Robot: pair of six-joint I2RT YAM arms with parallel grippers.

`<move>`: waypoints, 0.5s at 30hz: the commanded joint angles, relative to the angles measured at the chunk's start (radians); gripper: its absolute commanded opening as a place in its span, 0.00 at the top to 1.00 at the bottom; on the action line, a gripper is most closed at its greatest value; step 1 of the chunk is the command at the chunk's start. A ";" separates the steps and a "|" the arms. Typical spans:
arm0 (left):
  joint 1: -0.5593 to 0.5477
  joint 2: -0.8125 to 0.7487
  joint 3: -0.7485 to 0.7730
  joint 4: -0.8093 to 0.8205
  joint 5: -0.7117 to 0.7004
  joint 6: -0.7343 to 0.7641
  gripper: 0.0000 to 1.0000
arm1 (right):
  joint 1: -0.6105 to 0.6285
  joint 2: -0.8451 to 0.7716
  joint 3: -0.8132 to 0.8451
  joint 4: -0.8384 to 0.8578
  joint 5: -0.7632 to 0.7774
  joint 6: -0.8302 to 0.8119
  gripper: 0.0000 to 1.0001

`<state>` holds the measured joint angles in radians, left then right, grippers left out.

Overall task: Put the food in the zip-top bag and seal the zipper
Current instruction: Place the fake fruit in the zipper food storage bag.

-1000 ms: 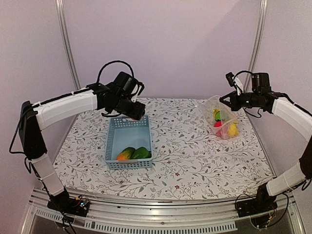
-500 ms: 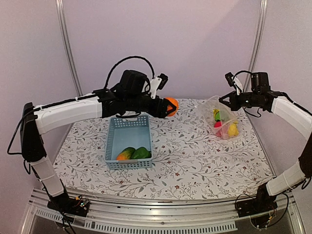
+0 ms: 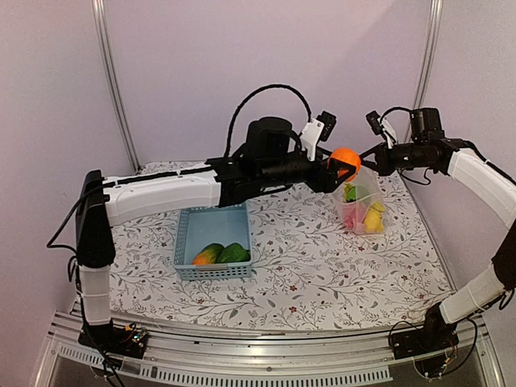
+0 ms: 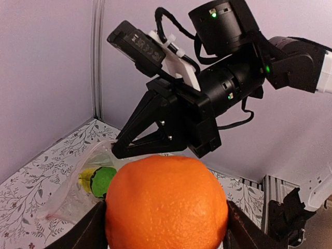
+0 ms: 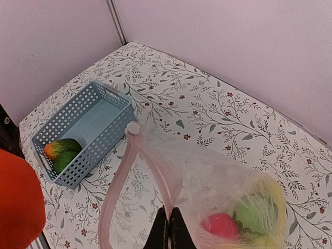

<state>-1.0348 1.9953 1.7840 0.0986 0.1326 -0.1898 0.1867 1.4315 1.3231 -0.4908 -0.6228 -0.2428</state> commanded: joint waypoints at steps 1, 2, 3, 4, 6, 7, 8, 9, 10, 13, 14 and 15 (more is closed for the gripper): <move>-0.033 0.106 0.116 -0.062 -0.128 0.059 0.38 | 0.007 -0.024 0.027 -0.066 -0.022 0.004 1.00; -0.035 0.130 0.144 -0.088 -0.168 0.069 0.38 | 0.007 -0.030 0.027 -0.071 -0.024 0.004 1.00; -0.038 0.154 0.177 -0.133 -0.200 0.079 0.38 | 0.007 -0.034 0.026 -0.077 -0.030 0.005 1.00; -0.041 0.178 0.206 -0.167 -0.228 0.090 0.38 | 0.007 -0.041 0.028 -0.080 -0.035 0.008 1.00; -0.042 0.217 0.243 -0.201 -0.274 0.114 0.36 | 0.007 -0.054 0.033 -0.088 -0.046 0.014 1.00; -0.042 0.234 0.258 -0.211 -0.301 0.126 0.35 | 0.008 -0.059 0.038 -0.094 -0.052 0.016 1.00; -0.042 0.253 0.279 -0.225 -0.331 0.137 0.34 | 0.007 -0.061 0.045 -0.100 -0.057 0.022 1.00; -0.042 0.273 0.302 -0.241 -0.352 0.148 0.33 | 0.007 -0.064 0.053 -0.106 -0.063 0.025 1.00; -0.041 0.290 0.323 -0.253 -0.371 0.159 0.30 | 0.007 -0.065 0.063 -0.111 -0.069 0.029 1.00; -0.043 0.337 0.407 -0.281 -0.416 0.182 0.17 | 0.008 -0.059 0.078 -0.122 -0.072 0.035 1.00; -0.045 0.339 0.428 -0.288 -0.421 0.187 0.14 | 0.007 -0.055 0.083 -0.126 -0.072 0.036 1.00; -0.051 0.330 0.436 -0.289 -0.423 0.199 0.12 | 0.007 -0.052 0.086 -0.129 -0.073 0.037 1.00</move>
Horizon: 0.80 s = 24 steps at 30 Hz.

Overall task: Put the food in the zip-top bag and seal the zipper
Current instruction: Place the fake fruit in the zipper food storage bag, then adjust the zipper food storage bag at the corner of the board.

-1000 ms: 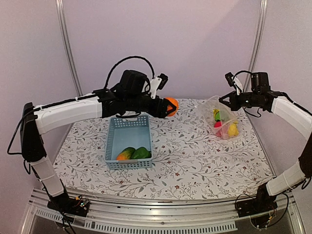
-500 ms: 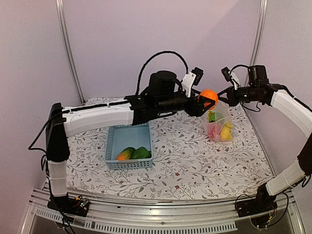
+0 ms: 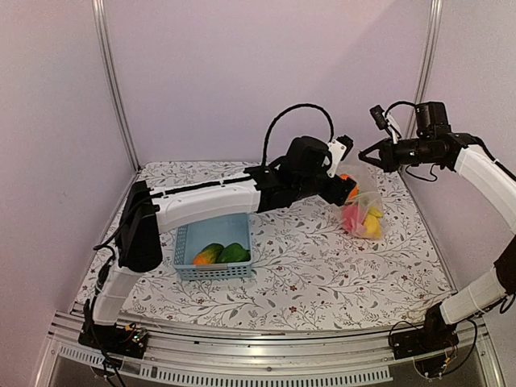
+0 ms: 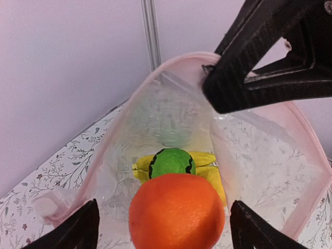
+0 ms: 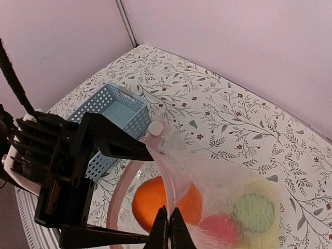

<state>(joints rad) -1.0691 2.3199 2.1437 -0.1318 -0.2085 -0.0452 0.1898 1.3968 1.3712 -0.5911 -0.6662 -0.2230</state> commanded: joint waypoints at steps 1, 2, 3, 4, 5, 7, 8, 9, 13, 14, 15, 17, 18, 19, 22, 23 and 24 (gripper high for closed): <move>-0.022 -0.012 0.071 -0.049 -0.087 0.077 0.09 | 0.004 -0.012 0.038 -0.029 -0.029 0.018 1.00; -0.029 -0.040 0.053 -0.032 -0.081 0.097 0.07 | 0.004 -0.009 0.038 -0.029 -0.028 0.019 1.00; -0.038 -0.070 0.020 -0.004 -0.069 0.122 0.05 | 0.004 -0.006 0.039 -0.029 -0.026 0.020 1.00; -0.048 -0.111 -0.027 0.029 -0.062 0.143 0.03 | 0.004 -0.003 0.040 -0.029 -0.022 0.020 1.00; -0.057 -0.151 -0.073 0.066 -0.054 0.164 0.02 | 0.004 0.002 0.041 -0.029 -0.018 0.020 1.00; -0.071 -0.229 -0.163 0.112 -0.021 0.187 0.01 | 0.004 0.008 0.042 -0.029 -0.016 0.018 1.00; -0.075 -0.265 -0.203 0.144 0.007 0.196 0.02 | 0.005 0.010 0.042 -0.029 -0.015 0.018 1.00; -0.078 -0.307 -0.265 0.160 0.051 0.208 0.03 | 0.005 0.011 0.042 -0.031 -0.012 0.015 1.00; -0.084 -0.458 -0.441 0.143 0.246 0.308 0.10 | 0.004 0.005 0.064 -0.058 0.006 -0.011 1.00; -0.086 -0.484 -0.466 0.100 0.281 0.342 0.13 | 0.004 0.001 0.068 -0.066 0.010 -0.018 1.00; -0.086 -0.500 -0.475 0.054 0.316 0.386 0.17 | 0.005 -0.008 0.071 -0.074 0.009 -0.028 1.00; -0.089 -0.507 -0.465 -0.037 0.359 0.474 0.22 | 0.004 -0.016 0.074 -0.092 0.003 -0.044 1.00; -0.089 -0.500 -0.453 -0.079 0.362 0.507 0.24 | 0.004 -0.018 0.073 -0.098 0.002 -0.047 1.00; -0.089 -0.485 -0.431 -0.122 0.369 0.536 0.25 | 0.004 -0.020 0.070 -0.104 -0.001 -0.050 1.00; -0.089 -0.399 -0.329 -0.237 0.388 0.586 0.29 | 0.005 -0.028 0.060 -0.116 -0.020 -0.053 1.00; -0.089 -0.368 -0.297 -0.264 0.393 0.596 0.30 | 0.004 -0.030 0.057 -0.122 -0.027 -0.054 1.00; -0.089 -0.339 -0.262 -0.286 0.397 0.602 0.31 | 0.004 -0.035 0.057 -0.129 -0.033 -0.056 1.00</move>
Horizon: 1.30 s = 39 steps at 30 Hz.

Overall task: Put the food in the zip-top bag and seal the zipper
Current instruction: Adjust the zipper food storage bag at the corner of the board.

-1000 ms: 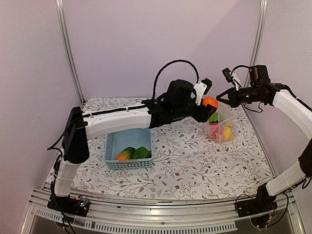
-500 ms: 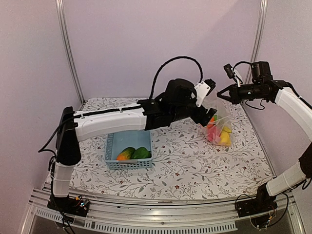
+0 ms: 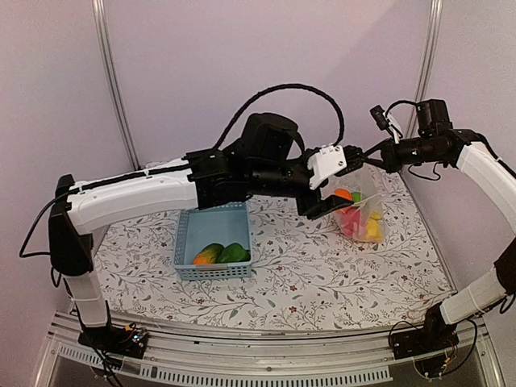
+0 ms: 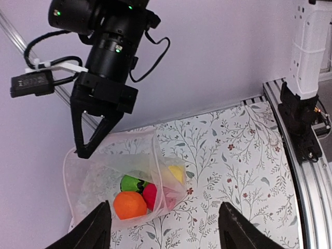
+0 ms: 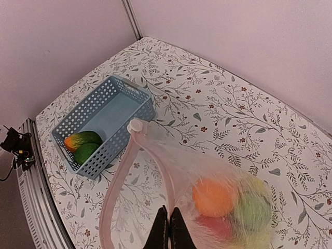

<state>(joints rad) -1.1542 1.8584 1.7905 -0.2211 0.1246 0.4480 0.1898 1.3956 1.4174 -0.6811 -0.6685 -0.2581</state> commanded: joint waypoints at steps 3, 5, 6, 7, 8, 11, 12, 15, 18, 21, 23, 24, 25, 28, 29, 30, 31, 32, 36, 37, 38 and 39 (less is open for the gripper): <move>-0.008 0.211 0.178 -0.219 -0.019 0.114 0.33 | 0.004 -0.047 0.007 -0.056 -0.037 -0.030 1.00; -0.010 0.261 0.222 -0.213 -0.094 0.122 0.33 | 0.004 -0.054 0.006 -0.071 -0.046 -0.038 1.00; -0.010 0.280 0.242 -0.218 -0.107 0.133 0.33 | 0.004 -0.056 0.005 -0.081 -0.050 -0.041 1.00; -0.011 0.297 0.254 -0.224 -0.117 0.145 0.33 | 0.004 -0.057 0.004 -0.085 -0.054 -0.044 1.00; -0.012 0.312 0.266 -0.226 -0.121 0.153 0.33 | 0.005 -0.060 0.002 -0.087 -0.056 -0.044 1.00; -0.015 0.346 0.288 -0.201 -0.205 0.170 0.41 | 0.004 -0.067 -0.006 -0.091 -0.059 -0.045 1.00; -0.016 0.355 0.293 -0.188 -0.227 0.180 0.47 | 0.004 -0.071 -0.007 -0.092 -0.059 -0.046 1.00; -0.018 0.377 0.314 -0.168 -0.246 0.195 0.64 | 0.004 -0.076 -0.015 -0.092 -0.051 -0.050 1.00; -0.019 0.390 0.331 -0.154 -0.235 0.193 0.82 | 0.004 -0.076 -0.020 -0.097 -0.030 -0.052 0.94; -0.021 0.384 0.320 -0.115 -0.239 0.173 0.86 | 0.004 -0.072 -0.025 -0.109 0.015 -0.047 0.77; -0.021 0.374 0.300 -0.073 -0.243 0.153 0.88 | 0.004 -0.072 -0.033 -0.121 0.048 -0.051 0.70; -0.022 0.372 0.294 -0.052 -0.247 0.144 0.89 | 0.004 -0.072 -0.036 -0.126 0.067 -0.053 0.67; -0.021 0.370 0.292 -0.035 -0.250 0.136 0.92 | 0.004 -0.072 -0.039 -0.131 0.087 -0.056 0.66; -0.021 0.367 0.290 -0.002 -0.258 0.120 0.93 | 0.004 -0.074 -0.046 -0.151 0.110 -0.068 0.64; -0.021 0.365 0.289 0.008 -0.263 0.118 0.94 | 0.004 -0.078 -0.046 -0.155 0.113 -0.072 0.64; -0.021 0.365 0.288 0.013 -0.267 0.118 0.95 | 0.005 -0.081 -0.046 -0.158 0.118 -0.073 0.66; -0.021 0.365 0.287 0.018 -0.270 0.118 0.95 | 0.004 -0.083 -0.046 -0.158 0.125 -0.071 0.67; -0.021 0.364 0.287 0.020 -0.272 0.118 0.95 | 0.004 -0.086 -0.046 -0.159 0.132 -0.070 0.69; -0.022 0.357 0.284 0.033 -0.283 0.119 0.96 | 0.004 -0.106 -0.044 -0.154 0.202 -0.069 0.81; -0.021 0.355 0.285 0.037 -0.284 0.121 0.96 | 0.005 -0.109 -0.043 -0.152 0.221 -0.067 0.84; -0.021 0.353 0.283 0.041 -0.283 0.123 0.96 | 0.004 -0.111 -0.043 -0.147 0.245 -0.064 0.87; -0.021 0.350 0.284 0.048 -0.286 0.126 0.96 | 0.004 -0.114 -0.043 -0.138 0.272 -0.060 0.91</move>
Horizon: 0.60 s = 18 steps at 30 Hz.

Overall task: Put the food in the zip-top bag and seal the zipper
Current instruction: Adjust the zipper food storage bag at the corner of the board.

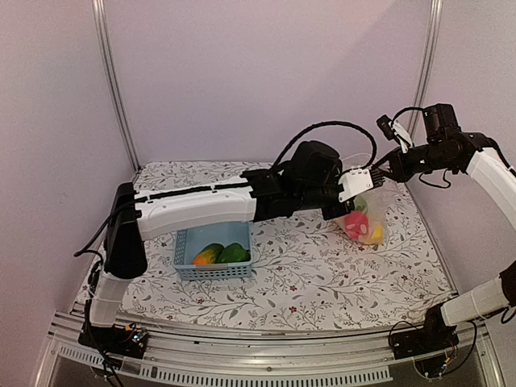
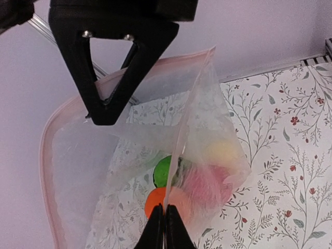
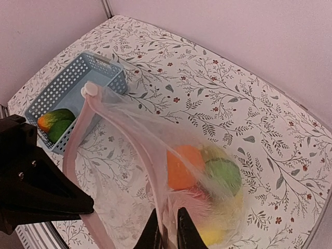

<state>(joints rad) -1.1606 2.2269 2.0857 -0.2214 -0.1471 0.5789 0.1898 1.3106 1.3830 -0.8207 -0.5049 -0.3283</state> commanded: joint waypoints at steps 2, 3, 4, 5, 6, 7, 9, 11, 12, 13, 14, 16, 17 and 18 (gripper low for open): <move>-0.014 -0.020 -0.009 0.070 -0.021 0.003 0.94 | 0.004 -0.029 0.001 0.018 0.179 0.018 0.97; -0.015 -0.018 -0.010 0.097 -0.033 0.004 0.80 | 0.004 -0.024 0.011 0.030 0.215 0.020 0.99; -0.015 -0.018 -0.011 0.123 -0.052 -0.002 0.59 | 0.004 -0.020 0.021 0.047 0.262 0.019 1.00; -0.016 -0.021 -0.013 0.152 -0.082 -0.015 0.51 | 0.004 -0.012 0.032 0.068 0.315 0.018 1.00; -0.016 -0.030 -0.018 0.174 -0.106 -0.031 0.40 | 0.004 -0.007 0.045 0.089 0.361 0.017 1.00; -0.016 -0.045 -0.031 0.192 -0.126 -0.047 0.35 | 0.003 0.003 0.060 0.107 0.399 0.013 1.00; -0.016 -0.097 -0.090 0.246 -0.168 -0.082 0.27 | 0.002 0.024 0.107 0.134 0.466 0.004 1.00; -0.013 -0.178 -0.200 0.293 -0.197 -0.122 0.21 | -0.004 0.052 0.154 0.150 0.490 -0.001 1.00; -0.013 -0.219 -0.260 0.315 -0.211 -0.142 0.19 | -0.004 0.066 0.176 0.154 0.487 0.000 1.00; -0.009 -0.261 -0.321 0.323 -0.226 -0.163 0.18 | -0.007 0.076 0.198 0.158 0.480 0.000 1.00; -0.006 -0.296 -0.370 0.318 -0.241 -0.190 0.17 | -0.006 0.091 0.216 0.163 0.472 0.001 1.00; 0.000 -0.369 -0.466 0.274 -0.265 -0.254 0.16 | -0.006 0.109 0.242 0.171 0.451 0.009 1.00; 0.007 -0.402 -0.524 0.241 -0.272 -0.295 0.16 | -0.006 0.121 0.246 0.174 0.434 0.015 1.00; 0.013 -0.435 -0.571 0.204 -0.277 -0.334 0.16 | -0.006 0.126 0.241 0.180 0.412 0.020 1.00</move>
<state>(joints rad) -1.1618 1.9213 1.6581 0.0269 -0.3561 0.4088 0.1867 1.4082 1.5883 -0.6994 -0.0788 -0.3225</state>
